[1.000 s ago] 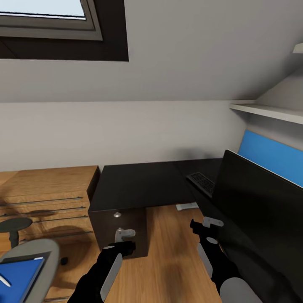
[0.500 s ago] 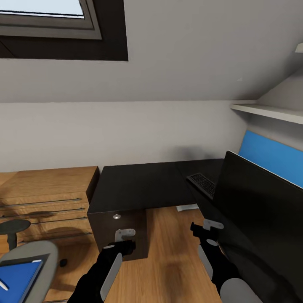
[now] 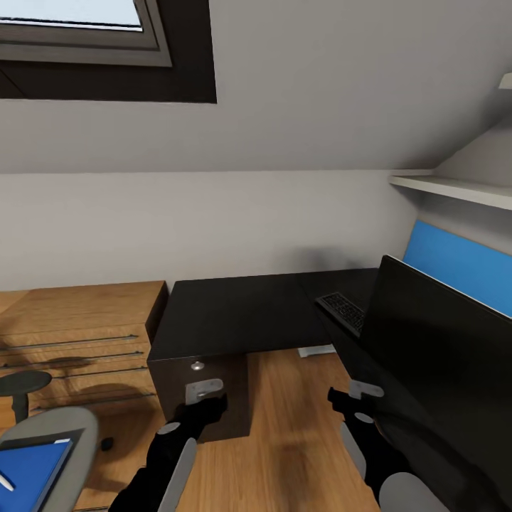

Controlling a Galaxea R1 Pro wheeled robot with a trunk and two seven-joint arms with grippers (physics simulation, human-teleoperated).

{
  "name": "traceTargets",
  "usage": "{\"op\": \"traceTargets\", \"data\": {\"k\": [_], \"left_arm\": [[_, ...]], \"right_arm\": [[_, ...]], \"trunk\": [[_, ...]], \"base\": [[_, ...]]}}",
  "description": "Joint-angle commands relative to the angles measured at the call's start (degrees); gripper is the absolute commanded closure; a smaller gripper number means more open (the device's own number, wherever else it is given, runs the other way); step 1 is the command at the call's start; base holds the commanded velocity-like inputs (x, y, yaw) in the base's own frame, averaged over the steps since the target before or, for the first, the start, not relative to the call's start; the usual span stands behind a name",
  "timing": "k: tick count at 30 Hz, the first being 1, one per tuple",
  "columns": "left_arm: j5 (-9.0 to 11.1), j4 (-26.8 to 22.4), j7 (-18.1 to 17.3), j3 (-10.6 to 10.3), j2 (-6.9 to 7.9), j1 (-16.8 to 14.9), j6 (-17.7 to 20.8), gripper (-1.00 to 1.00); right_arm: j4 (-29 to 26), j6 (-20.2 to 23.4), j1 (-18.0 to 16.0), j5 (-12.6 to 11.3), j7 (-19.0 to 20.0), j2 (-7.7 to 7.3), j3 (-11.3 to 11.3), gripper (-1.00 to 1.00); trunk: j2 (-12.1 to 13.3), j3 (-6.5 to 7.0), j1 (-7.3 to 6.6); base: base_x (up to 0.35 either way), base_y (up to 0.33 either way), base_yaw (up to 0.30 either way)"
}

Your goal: In the bedroom, organize the workspace by keeping the computer under the desk, ensuring the monitor is on the desk, placing the keyboard on the desk next to the monitor, placing the mouse on the desk next to the keyboard, moving the folder from the swivel chair onto the desk next to the mouse, stacking the notebook on top of the folder with the pen on top of the notebook, and positioning the swivel chair next to the desk.

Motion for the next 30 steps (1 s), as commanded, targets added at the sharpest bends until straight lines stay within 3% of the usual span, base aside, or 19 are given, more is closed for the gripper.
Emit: {"op": "traceTargets", "data": {"k": [1, 4, 11, 30], "left_arm": [[0.64, -3.51, 0.53, -0.38, 0.02, 1.79, 0.27, -1.00], [0.66, -5.08, 0.52, -1.19, 0.02, 2.66, 0.30, -1.00], [0.65, -5.98, 0.59, -3.90, 0.02, 3.22, 0.30, -1.00], [0.67, -4.58, 0.79, -4.02, 0.37, 3.26, -0.11, -1.00]], "right_arm": [[-0.10, 0.16, -0.03, -0.17, -0.07, -0.13, -0.17, -1.00], [-0.14, 0.16, -0.03, -0.17, -0.07, -0.20, -0.18, -1.00], [-0.30, 0.16, -0.03, -0.18, -0.10, -0.24, -0.21, -1.00], [-1.28, -1.38, -0.29, -0.61, -0.41, -0.51, -0.72, -1.00]], "trunk": [[-0.05, -0.08, 0.01], [-0.05, -0.08, 0.01], [-2.86, -1.33, 1.55], [-10.07, -4.56, 5.49]], "base": [[0.000, 0.000, 0.000], [0.000, 0.000, 0.000], [0.000, 0.000, 0.000], [0.000, 0.000, 0.000]]}}
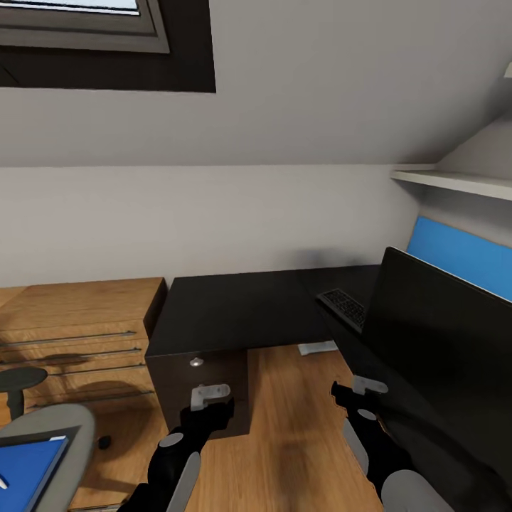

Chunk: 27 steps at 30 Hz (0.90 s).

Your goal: In the bedroom, organize the workspace by keeping the computer under the desk, ensuring the monitor is on the desk, placing the keyboard on the desk next to the monitor, placing the mouse on the desk next to the keyboard, moving the folder from the swivel chair onto the desk next to the mouse, stacking the notebook on top of the folder with the pen on top of the notebook, and positioning the swivel chair next to the desk.

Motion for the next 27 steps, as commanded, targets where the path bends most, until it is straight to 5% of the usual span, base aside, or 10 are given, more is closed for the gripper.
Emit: {"op": "traceTargets", "data": {"k": [1, 13, 27], "left_arm": [[0.60, 0.26, 0.49, -0.06, -0.17, -0.04, 0.13, -1.00], [0.67, 1.16, 0.45, -0.14, 0.35, -0.04, 0.08, -1.00], [0.77, 1.09, 0.45, -0.20, 0.75, -0.04, 0.07, -1.00]], "right_arm": [[-0.39, 0.35, -0.03, -0.18, -0.38, -0.29, -0.48, -1.00], [-1.00, -0.55, -0.03, 0.24, -0.30, 1.39, 0.52, -1.00], [-1.01, -0.71, -0.03, 0.22, -0.15, 1.69, 0.76, -1.00]], "trunk": [[-0.05, -0.07, 0.00], [-0.05, -0.07, 0.00], [-0.05, -0.07, 0.00]], "base": [[0.000, 0.000, 0.000], [0.000, 0.000, 0.000], [0.000, 0.000, 0.000]]}}
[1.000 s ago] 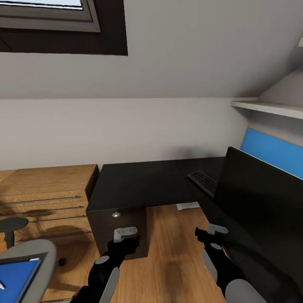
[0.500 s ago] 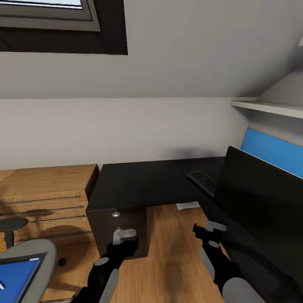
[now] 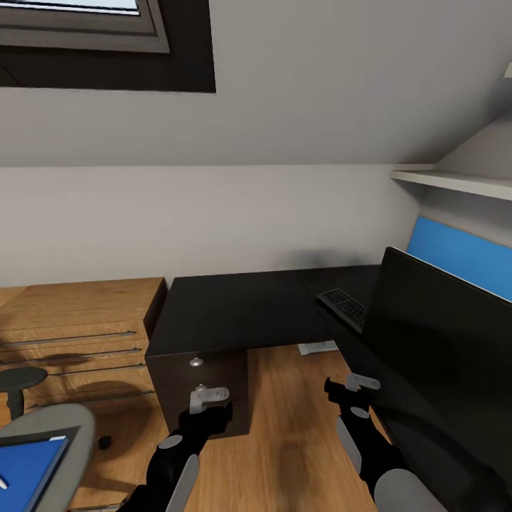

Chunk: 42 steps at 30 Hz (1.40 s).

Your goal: In the bedroom, organize the workspace by keeping the computer under the desk, ensuring the monitor is on the desk, placing the keyboard on the desk next to the monitor, placing the mouse on the desk next to the keyboard, moving the folder from the swivel chair onto the desk next to the mouse, stacking the notebook on top of the folder with the pen on top of the notebook, and positioning the swivel chair next to the desk.

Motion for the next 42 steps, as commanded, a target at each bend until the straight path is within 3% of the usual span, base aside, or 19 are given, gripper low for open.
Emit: {"op": "traceTargets", "data": {"k": [1, 30, 42], "left_arm": [[0.61, -0.06, 0.53, -0.09, 0.01, -0.04, 0.18, -1.00], [0.61, -0.07, 0.53, -0.09, 0.07, -0.04, 0.20, -1.00], [0.60, -0.06, 0.53, -0.09, 0.08, -0.04, 0.18, -1.00]], "right_arm": [[-0.03, -0.05, -0.03, -0.16, -0.03, 0.05, -0.16, -1.00], [-0.03, -0.06, -0.03, -0.17, -0.01, 0.15, -0.03, -1.00], [-0.02, -0.06, -0.01, -0.18, 0.03, 0.15, -0.06, -1.00]], "trunk": [[-0.05, -0.07, 0.00], [-0.05, 0.27, 0.00], [-0.05, 0.27, 0.00]], "base": [[0.000, 0.000, 0.000], [0.000, 0.000, -0.045], [0.000, 0.240, 0.000]]}}
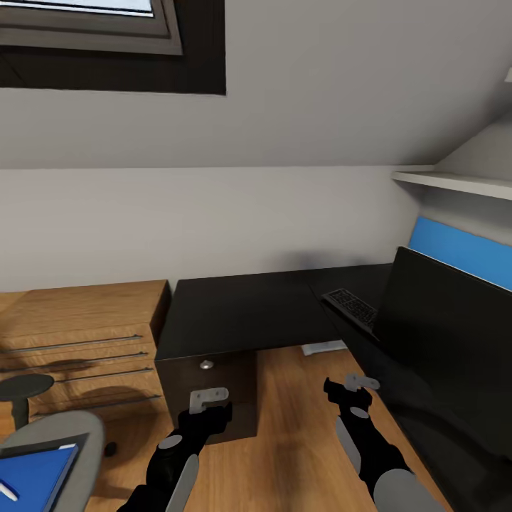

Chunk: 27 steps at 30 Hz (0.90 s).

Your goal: In the bedroom, organize the workspace by keeping the computer under the desk, ensuring the monitor is on the desk, placing the keyboard on the desk next to the monitor, placing the mouse on the desk next to the keyboard, moving the folder from the swivel chair onto the desk next to the mouse, stacking the notebook on top of the folder with the pen on top of the notebook, and positioning the swivel chair next to the desk.

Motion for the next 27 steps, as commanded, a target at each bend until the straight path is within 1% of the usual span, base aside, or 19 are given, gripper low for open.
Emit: {"op": "traceTargets", "data": {"k": [1, 5, 15, 21, 27], "left_arm": [[0.62, -0.08, 0.53, -0.09, 0.02, -0.04, 0.17, -1.00], [0.58, -0.06, 0.53, -0.09, 0.02, -0.04, 0.18, -1.00], [0.56, -0.09, 0.53, -0.09, 0.00, -0.04, 0.23, -1.00], [0.56, -0.09, 0.53, -0.11, 0.01, -0.04, 0.22, -1.00], [0.56, -0.09, 0.53, -0.16, 0.02, -0.04, 0.25, -1.00]], "right_arm": [[-0.04, -0.05, -0.04, -0.16, -0.03, 0.05, -0.17, -1.00], [0.02, -0.08, -0.05, -0.16, -0.02, 0.05, -0.17, -1.00], [0.05, -0.25, -0.06, -0.23, 0.06, 0.05, -0.17, -1.00], [0.11, -0.50, -0.06, -0.24, 0.26, 0.09, -0.10, -1.00], [0.12, -1.65, -0.06, -0.24, 0.19, 0.13, 0.03, -1.00]], "trunk": [[-0.05, -0.07, 0.00], [-0.05, -0.06, 0.00], [-0.05, 0.08, 0.00], [-0.05, 0.10, 0.00], [-0.05, 0.10, 0.00]], "base": [[0.000, 0.079, 0.000], [0.000, 0.040, -0.046], [-0.005, 0.028, -0.158], [-0.069, 0.187, -0.035], [-0.021, 0.052, -0.004]]}}
